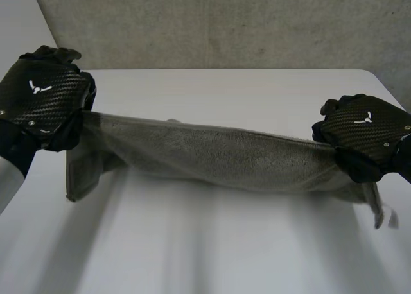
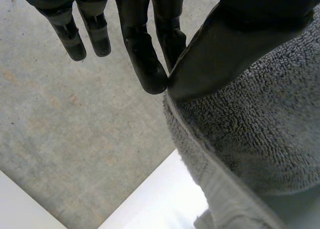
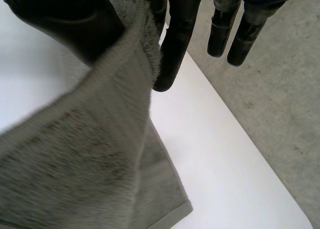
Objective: Fold the towel.
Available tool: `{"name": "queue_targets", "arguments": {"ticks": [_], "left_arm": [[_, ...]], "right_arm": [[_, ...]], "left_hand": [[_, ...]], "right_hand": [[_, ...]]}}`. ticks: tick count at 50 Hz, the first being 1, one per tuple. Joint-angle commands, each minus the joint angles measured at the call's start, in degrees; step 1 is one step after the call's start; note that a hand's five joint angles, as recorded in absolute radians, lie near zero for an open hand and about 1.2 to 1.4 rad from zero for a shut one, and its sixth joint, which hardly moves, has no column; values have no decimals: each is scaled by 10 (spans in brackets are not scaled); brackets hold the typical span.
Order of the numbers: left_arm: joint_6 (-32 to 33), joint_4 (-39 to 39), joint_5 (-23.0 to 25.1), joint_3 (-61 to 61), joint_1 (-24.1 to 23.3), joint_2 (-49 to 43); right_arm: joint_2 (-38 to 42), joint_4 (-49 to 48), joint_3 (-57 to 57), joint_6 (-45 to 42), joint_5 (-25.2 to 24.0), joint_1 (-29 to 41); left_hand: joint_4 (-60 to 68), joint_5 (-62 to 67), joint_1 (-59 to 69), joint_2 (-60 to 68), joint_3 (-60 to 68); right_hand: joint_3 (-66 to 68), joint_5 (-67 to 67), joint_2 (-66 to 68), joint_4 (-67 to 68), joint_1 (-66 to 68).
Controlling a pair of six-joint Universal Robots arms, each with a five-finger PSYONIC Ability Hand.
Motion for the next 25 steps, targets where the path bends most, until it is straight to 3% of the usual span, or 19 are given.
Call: {"name": "queue_targets", "arguments": {"ticks": [1,5,8,16,25], "left_arm": [[2,-19,9,-2,18,-9],[4,-11,25,7,24,-71],[7,5,39,54,21,-190],[23,7,40,165,11,-381],[91,12,39,252,-4,-494]], "right_arm": [[33,1,-7,-31,-12,-22],[130,-5,-43,-64,-8,-18],[175,-16,-73,-64,-2,-12],[246,-84,-93,-59,29,8],[322,-204,-100,-60,67,32]], "left_hand": [[-31,37,80,30,-28],[-31,37,80,30,-28],[-31,37,80,30,-28],[-31,37,80,30,-28],[-31,37,80,30,-28]], "right_hand": [[-27,24,33,-44,51],[-27,24,33,-44,51],[-27,24,33,-44,51],[-27,24,33,-44,51],[-27,24,33,-44,51]]}}
